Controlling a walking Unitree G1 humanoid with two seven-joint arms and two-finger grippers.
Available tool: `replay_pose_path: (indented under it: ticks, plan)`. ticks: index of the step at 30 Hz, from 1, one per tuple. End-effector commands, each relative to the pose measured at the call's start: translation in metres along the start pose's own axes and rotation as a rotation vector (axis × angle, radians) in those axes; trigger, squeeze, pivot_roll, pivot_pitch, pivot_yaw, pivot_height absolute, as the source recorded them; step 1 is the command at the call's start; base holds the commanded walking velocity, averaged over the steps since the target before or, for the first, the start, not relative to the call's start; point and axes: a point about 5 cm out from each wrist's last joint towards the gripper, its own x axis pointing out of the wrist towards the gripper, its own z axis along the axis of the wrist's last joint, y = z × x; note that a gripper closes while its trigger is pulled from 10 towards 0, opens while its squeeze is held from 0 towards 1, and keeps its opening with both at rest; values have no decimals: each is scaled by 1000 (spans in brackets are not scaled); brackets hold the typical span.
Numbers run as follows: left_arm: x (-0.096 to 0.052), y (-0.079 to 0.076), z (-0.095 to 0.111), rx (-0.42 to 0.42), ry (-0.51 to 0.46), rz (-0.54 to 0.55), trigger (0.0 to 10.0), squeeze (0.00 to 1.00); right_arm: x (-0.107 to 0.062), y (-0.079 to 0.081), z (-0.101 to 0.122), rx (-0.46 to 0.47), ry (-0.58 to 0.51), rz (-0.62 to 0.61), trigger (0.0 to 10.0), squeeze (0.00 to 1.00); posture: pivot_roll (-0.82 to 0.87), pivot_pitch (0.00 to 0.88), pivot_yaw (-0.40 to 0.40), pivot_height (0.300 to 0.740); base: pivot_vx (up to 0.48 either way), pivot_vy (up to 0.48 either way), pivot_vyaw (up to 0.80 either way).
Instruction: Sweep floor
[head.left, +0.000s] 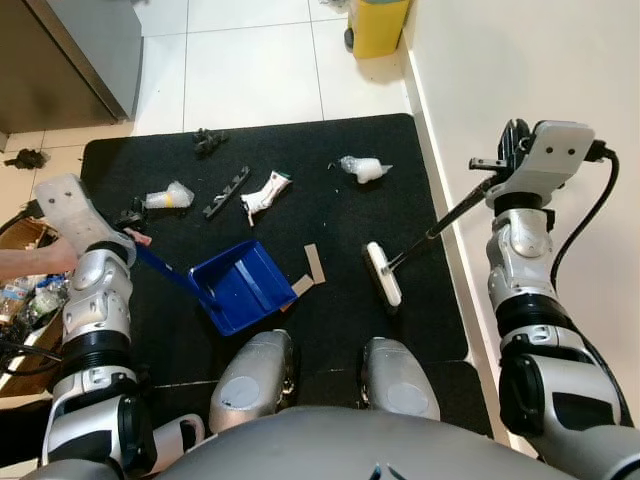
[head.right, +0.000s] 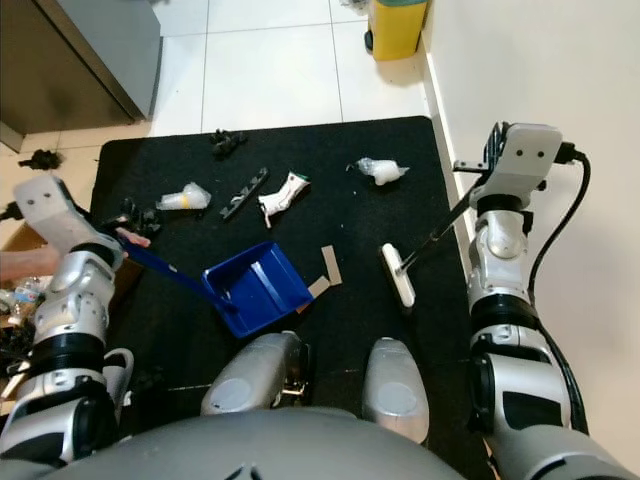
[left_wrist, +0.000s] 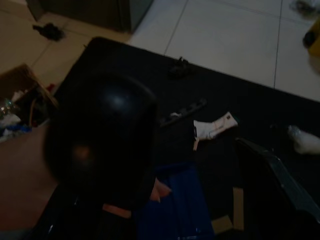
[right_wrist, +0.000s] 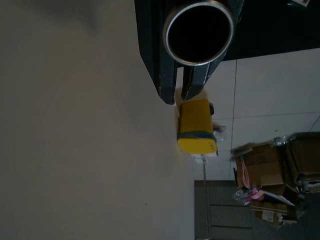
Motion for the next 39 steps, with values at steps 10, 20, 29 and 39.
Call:
replay_pose_path:
  ticks: [10, 20, 29, 39]
  plan:
    - [9, -1, 0, 102, 16, -6, 4353, 0, 3, -1, 7, 11, -35, -22, 10000, 0, 65, 5, 58, 740, 0, 0, 0]
    - [13, -2, 6, 127, -2, -17, 863, 0, 2, -3, 8, 10, -37, -30, 10000, 0, 58, 1, 59, 740, 0, 0, 0]
    - [15, -6, 8, 125, -26, -22, 0, 0, 3, -4, 9, 9, -40, -33, 10000, 0, 62, 0, 57, 740, 0, 0, 0]
    - [7, -40, 51, 166, -257, -115, 10000, 0, 10, 2, 19, 26, -79, -32, 10000, 0, 77, 0, 54, 740, 0, 0, 0]
